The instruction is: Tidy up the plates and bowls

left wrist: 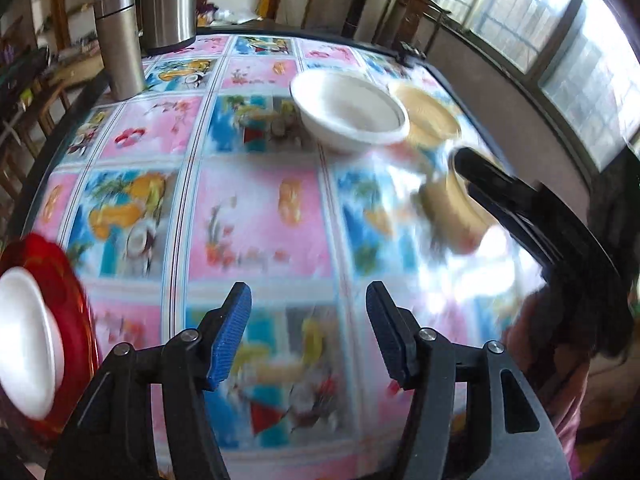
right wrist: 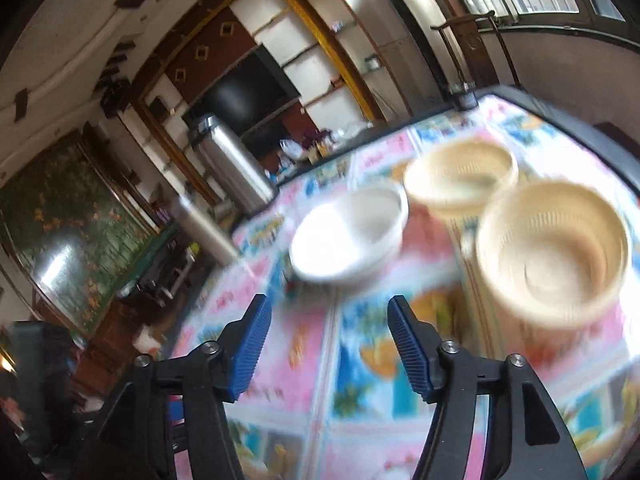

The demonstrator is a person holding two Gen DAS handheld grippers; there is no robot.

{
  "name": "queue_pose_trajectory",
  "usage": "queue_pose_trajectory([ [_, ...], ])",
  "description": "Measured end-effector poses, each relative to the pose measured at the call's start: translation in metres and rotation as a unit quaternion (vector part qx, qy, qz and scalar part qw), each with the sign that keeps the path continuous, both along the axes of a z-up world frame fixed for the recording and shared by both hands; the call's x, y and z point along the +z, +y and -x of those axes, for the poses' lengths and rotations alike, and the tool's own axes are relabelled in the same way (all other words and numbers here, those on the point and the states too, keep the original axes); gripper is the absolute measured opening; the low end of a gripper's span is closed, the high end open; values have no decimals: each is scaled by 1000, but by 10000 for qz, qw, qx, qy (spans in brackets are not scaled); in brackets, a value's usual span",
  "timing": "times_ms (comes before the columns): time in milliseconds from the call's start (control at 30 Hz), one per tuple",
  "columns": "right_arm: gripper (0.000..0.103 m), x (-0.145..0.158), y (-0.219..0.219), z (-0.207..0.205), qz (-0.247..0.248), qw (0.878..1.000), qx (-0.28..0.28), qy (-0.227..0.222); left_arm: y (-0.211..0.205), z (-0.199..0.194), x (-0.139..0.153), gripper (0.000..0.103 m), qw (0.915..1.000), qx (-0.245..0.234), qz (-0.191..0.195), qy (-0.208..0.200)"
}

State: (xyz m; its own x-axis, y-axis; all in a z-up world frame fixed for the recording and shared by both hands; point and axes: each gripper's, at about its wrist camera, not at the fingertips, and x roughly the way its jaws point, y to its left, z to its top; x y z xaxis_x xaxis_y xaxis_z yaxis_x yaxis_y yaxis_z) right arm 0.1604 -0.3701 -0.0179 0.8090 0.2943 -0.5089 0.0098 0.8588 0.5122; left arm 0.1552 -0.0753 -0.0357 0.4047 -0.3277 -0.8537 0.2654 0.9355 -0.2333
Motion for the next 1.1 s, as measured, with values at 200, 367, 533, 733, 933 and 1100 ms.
queue_pose_trajectory([
  [200,78,53,-28,-38,-908,9954,-103,-300,-4,-66,53,59,9981,533,285,-142],
  [367,79,44,-41,-68,-1582,9872,-190,-27,-14,-114,65,74,9934,1019,400,-336],
  [533,79,-7,-52,-93,-1871,9801,-335,574,-25,-144,14,73,9906,1209,629,118],
  [733,79,-27,-50,-102,-1581,9836,-469,734,-29,-153,-16,73,9841,1511,933,85],
  [933,77,-45,-43,-119,-1365,9840,-610,973,-19,-167,-30,73,9824,1377,1244,234],
  [1100,73,-53,-34,-123,-1065,9862,-728,1036,-13,-181,-50,73,9761,1170,1719,627],
])
